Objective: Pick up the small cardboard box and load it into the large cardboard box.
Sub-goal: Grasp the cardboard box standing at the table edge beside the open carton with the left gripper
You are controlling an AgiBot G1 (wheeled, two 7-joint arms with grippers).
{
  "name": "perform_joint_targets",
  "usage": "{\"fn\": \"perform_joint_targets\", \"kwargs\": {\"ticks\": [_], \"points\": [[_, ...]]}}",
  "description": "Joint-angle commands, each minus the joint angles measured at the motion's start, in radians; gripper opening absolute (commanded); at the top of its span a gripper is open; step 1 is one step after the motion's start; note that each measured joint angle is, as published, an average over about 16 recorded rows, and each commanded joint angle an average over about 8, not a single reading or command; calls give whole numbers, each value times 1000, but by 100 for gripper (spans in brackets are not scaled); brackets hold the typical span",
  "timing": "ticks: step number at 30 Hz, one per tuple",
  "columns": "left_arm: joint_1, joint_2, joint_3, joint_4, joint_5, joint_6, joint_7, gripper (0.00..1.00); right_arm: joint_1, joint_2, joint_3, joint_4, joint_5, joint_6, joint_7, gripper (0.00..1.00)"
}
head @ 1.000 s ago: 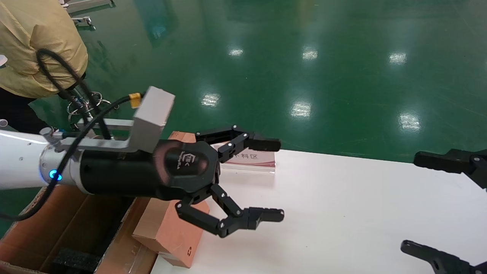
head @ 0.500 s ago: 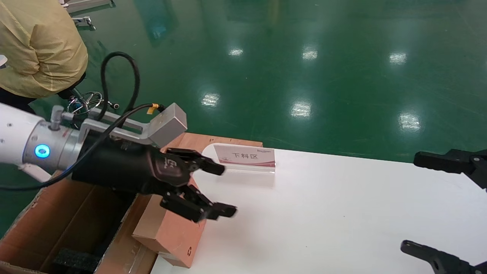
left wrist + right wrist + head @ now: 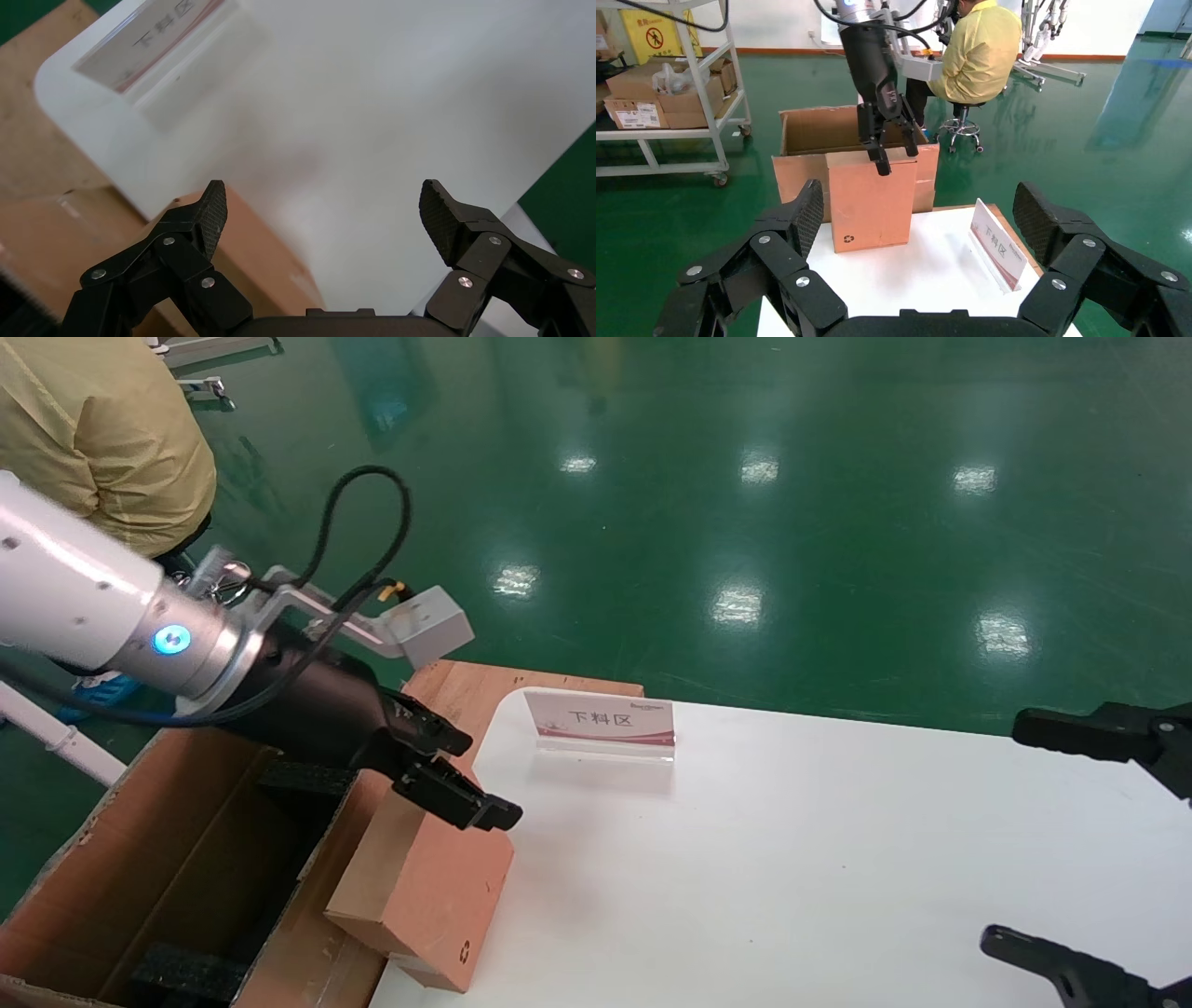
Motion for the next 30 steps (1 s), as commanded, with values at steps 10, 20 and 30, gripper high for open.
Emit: {"fn": "perform_joint_targets", "kwargs": {"ticks": [10, 20, 30], "points": [[-258, 54, 344, 1, -39, 1, -155, 100, 0, 0, -1, 0, 1, 0, 0, 100], [-434, 88, 637, 1, -59, -3, -260, 100, 0, 1, -2, 0, 1, 1, -1, 100], [-532, 114, 830, -6, -17, -46, -341, 100, 0, 1, -2, 0, 2, 1, -1, 100]]}}
